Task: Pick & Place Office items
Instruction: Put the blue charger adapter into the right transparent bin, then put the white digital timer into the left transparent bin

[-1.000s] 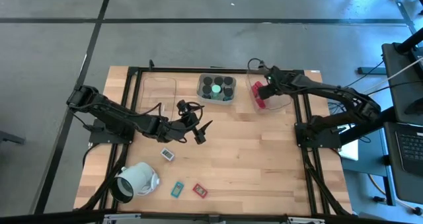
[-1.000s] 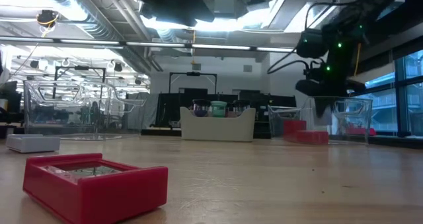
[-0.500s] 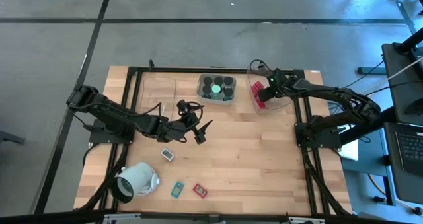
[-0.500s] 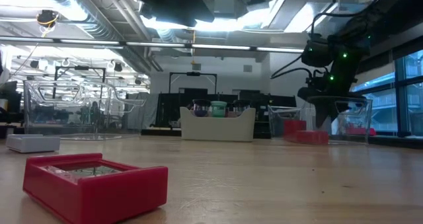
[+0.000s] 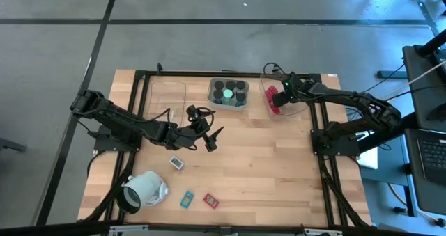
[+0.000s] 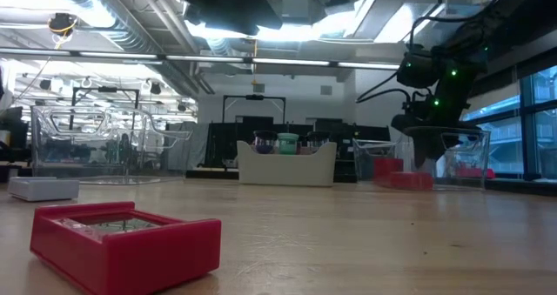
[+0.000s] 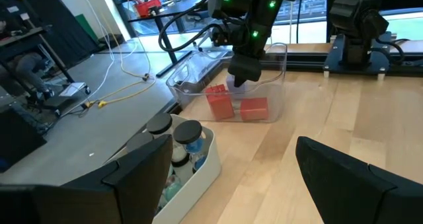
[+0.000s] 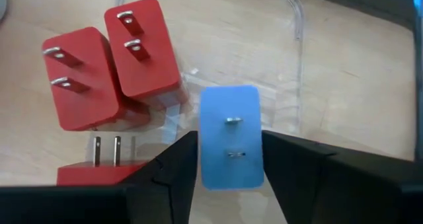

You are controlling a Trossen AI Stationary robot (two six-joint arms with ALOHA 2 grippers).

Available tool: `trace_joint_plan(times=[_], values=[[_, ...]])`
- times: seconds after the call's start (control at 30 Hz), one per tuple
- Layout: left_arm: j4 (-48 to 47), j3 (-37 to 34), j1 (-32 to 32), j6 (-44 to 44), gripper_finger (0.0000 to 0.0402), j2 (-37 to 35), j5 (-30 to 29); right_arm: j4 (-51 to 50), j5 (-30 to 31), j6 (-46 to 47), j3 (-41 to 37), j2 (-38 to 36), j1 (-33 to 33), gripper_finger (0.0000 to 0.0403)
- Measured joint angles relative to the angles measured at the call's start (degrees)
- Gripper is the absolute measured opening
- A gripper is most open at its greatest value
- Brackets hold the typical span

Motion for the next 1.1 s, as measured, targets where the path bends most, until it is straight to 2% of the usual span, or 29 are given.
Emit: trace_joint_plan(times=[0.27, 0.4, 0.53, 0.7, 0.93, 1.1], values=[[-0.22, 0.00, -1.45, -0.01, 0.0320, 0.00, 0.86, -0.71, 0.45, -0.11, 0.45, -0.43, 0.00, 0.0208], [-4.28, 0.00, -4.59, -0.38, 0.0320, -0.21, 5.18, -3.96, 4.78, -1.02, 3.64, -2.58, 0.25, 0.0233], [-9.66, 0.00, -8.17, -1.58, 0.0320, -0.26, 11.58, -7.82, 8.45, -2.68, 7.89, -6.47, 1.71, 0.0247], [-21.33, 0.00, -11.27, -6.12, 0.0316, -0.26, 18.79, -8.92, 8.24, -2.95, 10.64, -13.33, 5.68, 0.0248], [-42.11, 0.00, -11.24, -14.73, 0.0290, -0.26, 38.29, -9.73, 7.69, 0.71, 10.75, -20.61, 13.25, 0.0245], [-50.76, 0.00, -10.77, -16.37, 0.0277, -0.26, 46.85, -9.62, 7.69, 3.65, 10.75, -21.68, 18.05, 0.0245]])
